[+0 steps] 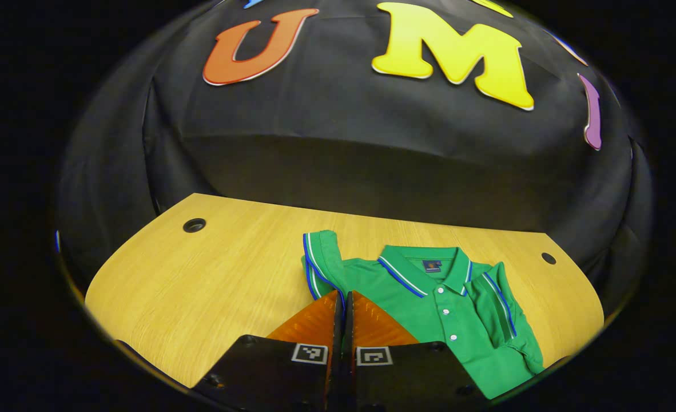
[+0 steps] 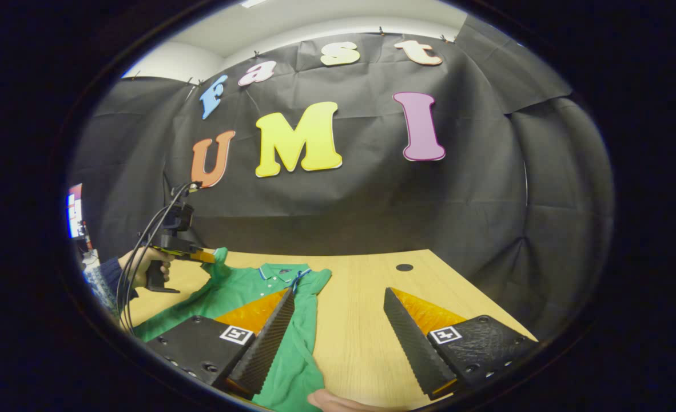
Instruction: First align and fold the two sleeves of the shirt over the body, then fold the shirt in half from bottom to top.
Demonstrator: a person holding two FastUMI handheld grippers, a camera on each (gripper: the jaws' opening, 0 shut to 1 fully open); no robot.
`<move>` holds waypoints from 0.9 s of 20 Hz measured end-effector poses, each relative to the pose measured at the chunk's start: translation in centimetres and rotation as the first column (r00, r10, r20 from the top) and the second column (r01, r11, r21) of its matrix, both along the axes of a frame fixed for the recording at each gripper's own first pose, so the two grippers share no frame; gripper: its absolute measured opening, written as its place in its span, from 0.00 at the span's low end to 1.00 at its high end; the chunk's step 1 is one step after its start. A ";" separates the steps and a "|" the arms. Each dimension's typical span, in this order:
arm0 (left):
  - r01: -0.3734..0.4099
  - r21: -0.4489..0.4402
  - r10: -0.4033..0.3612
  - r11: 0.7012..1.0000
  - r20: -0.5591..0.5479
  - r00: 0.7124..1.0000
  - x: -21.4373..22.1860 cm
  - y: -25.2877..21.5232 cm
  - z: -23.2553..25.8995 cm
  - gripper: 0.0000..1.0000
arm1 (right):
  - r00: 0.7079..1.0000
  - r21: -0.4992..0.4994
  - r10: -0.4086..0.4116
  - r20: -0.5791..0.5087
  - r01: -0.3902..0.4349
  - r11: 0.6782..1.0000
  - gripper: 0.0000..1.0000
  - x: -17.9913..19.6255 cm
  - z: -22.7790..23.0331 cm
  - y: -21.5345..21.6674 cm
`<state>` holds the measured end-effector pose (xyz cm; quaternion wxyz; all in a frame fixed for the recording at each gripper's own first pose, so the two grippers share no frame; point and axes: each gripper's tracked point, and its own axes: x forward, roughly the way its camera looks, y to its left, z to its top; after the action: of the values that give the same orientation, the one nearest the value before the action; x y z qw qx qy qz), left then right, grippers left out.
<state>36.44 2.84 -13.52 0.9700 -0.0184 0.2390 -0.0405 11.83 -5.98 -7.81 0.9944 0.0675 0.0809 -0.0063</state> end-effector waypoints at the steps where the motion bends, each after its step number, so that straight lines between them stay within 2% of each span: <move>1: 0.027 0.007 -0.027 1.000 -0.014 1.000 0.0 -1.2 -0.4 0.06 | 1.000 -0.001 -0.007 0.000 0.007 1.000 0.96 0.1 0.0 -0.2; 2: 0.057 0.017 -0.056 0.998 -0.042 0.998 -0.2 -2.4 -0.9 0.06 | 1.000 0.003 -0.010 -0.002 0.010 1.000 0.96 0.1 0.0 -0.4; 4: 0.052 0.031 -0.051 0.998 -0.044 0.998 -0.8 -2.8 -0.6 0.14 | 1.000 0.019 -0.009 -0.006 0.009 1.000 0.96 0.1 -0.1 -0.2; 5: 0.056 0.011 -0.056 0.998 -0.032 0.998 -1.3 -3.3 0.1 0.24 | 1.000 0.021 -0.007 -0.010 0.007 1.000 0.99 0.0 -0.2 -0.1; 6: 0.058 0.000 -0.058 0.998 -0.013 0.998 -2.0 -3.5 1.2 0.33 | 1.000 0.015 -0.004 -0.013 0.004 1.000 0.96 -0.1 -0.1 0.0; 7: 0.055 -0.004 -0.055 0.998 0.010 0.998 -2.6 -3.3 2.4 0.60 | 1.000 0.006 -0.006 -0.012 0.006 1.000 0.96 -0.3 0.1 0.2; 8: 0.046 -0.001 -0.046 0.999 0.042 0.998 -3.3 -2.9 3.9 0.72 | 1.000 0.004 -0.016 -0.009 0.016 1.000 0.99 -0.6 0.5 0.1; 9: 0.040 0.000 -0.040 0.999 0.075 0.996 -4.2 -2.6 5.2 0.94 | 1.000 0.019 -0.021 0.003 0.021 1.000 0.96 -1.0 1.2 0.2; 10: 0.032 -0.001 -0.032 0.999 0.107 0.994 -5.2 -2.3 6.8 1.00 | 1.000 0.039 -0.024 0.009 0.023 0.999 0.96 -1.5 1.9 0.3; 11: 0.032 -0.005 -0.031 0.999 0.137 0.990 -6.7 -2.2 8.1 1.00 | 1.000 0.060 -0.020 0.014 0.019 0.998 0.93 -2.0 2.4 0.7; 13: 0.025 0.006 -0.026 1.000 0.196 0.980 -9.8 -1.6 10.6 1.00 | 1.000 0.083 -0.015 0.017 0.013 0.996 0.96 -3.2 3.5 1.1; 14: 0.023 0.018 -0.026 1.000 0.219 0.975 -11.5 -1.3 11.6 1.00 | 1.000 0.084 -0.014 0.021 0.012 0.996 0.93 -4.0 4.2 1.2; 15: 0.018 0.033 -0.025 0.999 0.242 0.970 -13.3 -1.0 12.4 1.00 | 1.000 0.075 -0.008 0.030 0.005 0.997 0.96 -4.7 5.0 1.3; 16: 0.007 0.047 -0.019 0.999 0.263 0.965 -15.1 -0.5 13.1 1.00 | 0.999 0.059 0.001 0.044 -0.004 0.998 0.92 -5.7 5.9 1.5; 18: -0.012 0.042 -0.001 0.999 0.285 0.958 -18.8 0.4 13.9 1.00 | 0.997 0.034 -0.007 0.076 0.004 0.999 0.92 -7.2 7.4 1.0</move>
<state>17.64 3.21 0.36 0.9946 0.0082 0.0974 -0.0347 4.64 -4.96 -0.37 0.9954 0.0849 0.0431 -0.0050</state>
